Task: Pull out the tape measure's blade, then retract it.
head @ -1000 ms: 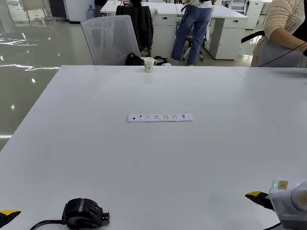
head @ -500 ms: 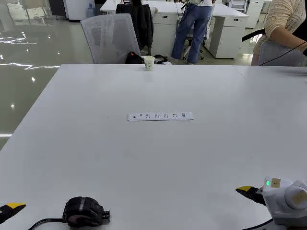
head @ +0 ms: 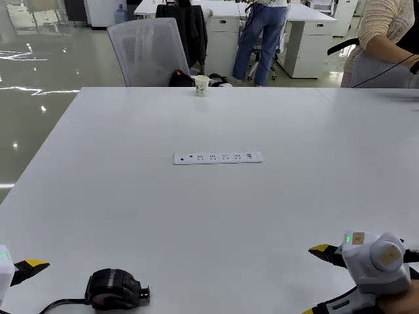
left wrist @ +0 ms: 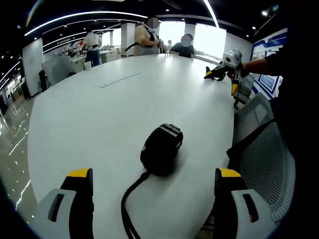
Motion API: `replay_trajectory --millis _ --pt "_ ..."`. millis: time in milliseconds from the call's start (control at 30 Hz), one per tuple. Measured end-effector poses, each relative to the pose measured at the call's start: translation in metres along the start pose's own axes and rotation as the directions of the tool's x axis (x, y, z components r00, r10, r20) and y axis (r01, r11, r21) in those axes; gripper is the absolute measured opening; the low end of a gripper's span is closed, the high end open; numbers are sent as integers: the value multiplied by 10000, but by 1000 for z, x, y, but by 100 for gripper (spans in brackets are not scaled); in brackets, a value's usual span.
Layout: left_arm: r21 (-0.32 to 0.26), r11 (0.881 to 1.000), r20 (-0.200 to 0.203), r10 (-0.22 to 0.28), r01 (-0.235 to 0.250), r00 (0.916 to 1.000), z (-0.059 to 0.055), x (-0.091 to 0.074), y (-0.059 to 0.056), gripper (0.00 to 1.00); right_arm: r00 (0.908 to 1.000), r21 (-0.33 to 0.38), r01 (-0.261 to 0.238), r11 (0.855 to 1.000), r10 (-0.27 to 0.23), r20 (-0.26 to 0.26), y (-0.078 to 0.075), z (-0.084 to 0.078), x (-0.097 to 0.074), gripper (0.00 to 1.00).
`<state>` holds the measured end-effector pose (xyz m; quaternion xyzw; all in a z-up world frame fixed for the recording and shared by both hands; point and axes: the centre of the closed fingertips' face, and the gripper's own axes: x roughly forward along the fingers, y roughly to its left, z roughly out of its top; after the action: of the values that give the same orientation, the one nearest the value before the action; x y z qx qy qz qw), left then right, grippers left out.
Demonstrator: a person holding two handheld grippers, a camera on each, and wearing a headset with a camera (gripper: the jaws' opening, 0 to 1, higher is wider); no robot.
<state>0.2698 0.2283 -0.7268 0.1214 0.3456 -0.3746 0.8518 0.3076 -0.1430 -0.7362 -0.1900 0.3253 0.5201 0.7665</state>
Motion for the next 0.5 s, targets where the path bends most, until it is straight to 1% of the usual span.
replay_trajectory --millis 200,333,400,500 --pt "392 9988 -96 -298 302 9995 7 5 -1 99 9998 -211 -178 9996 178 2 2 2 3 99" --pt "577 9969 -379 -516 538 9979 8 10 -6 99 9998 -255 -206 9995 205 -24 1 5 5 99" --pt "732 9954 -455 -585 618 9972 9 12 -6 99 9997 -254 -242 9994 241 -56 1 7 7 99" --pt "984 9924 -680 -673 738 9954 9 14 -7 99 9996 -371 -298 9989 297 -39 2 10 10 99"
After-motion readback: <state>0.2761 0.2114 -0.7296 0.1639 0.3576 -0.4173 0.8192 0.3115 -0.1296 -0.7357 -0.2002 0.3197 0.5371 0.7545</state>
